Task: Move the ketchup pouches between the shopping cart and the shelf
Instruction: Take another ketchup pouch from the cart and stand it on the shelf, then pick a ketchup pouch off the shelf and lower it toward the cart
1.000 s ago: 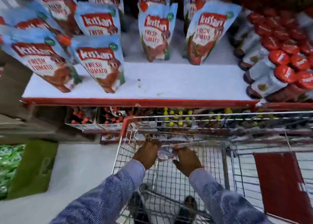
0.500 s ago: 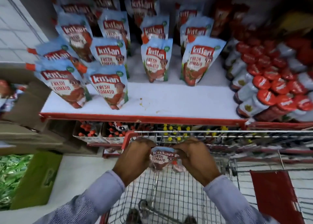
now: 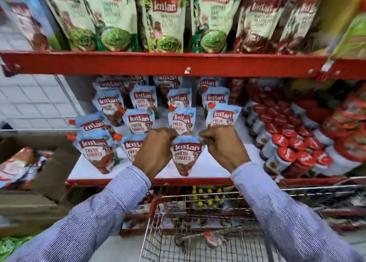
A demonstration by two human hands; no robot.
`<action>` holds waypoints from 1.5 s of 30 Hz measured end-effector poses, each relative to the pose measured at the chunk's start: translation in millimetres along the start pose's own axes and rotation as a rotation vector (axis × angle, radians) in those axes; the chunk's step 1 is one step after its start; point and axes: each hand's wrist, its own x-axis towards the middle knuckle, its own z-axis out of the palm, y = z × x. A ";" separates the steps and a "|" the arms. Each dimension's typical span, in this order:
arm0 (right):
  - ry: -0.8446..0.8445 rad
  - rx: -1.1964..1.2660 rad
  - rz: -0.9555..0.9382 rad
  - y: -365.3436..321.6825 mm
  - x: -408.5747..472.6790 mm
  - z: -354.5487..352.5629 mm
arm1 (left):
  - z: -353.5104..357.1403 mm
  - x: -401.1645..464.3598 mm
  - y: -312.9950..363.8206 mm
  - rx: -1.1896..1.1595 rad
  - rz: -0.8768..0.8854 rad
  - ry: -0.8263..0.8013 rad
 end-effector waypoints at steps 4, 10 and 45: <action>-0.059 -0.048 0.018 10.4 9.7 13.8 | 22.4 10.4 -9.8 -0.042 -0.051 -0.029; 0.042 -0.030 -0.020 23.4 3.5 10.4 | 29.5 2.0 -5.3 0.063 -0.014 0.077; -0.042 0.069 0.068 85.5 -113.7 -84.6 | 79.6 -47.8 107.0 -0.107 0.048 -0.137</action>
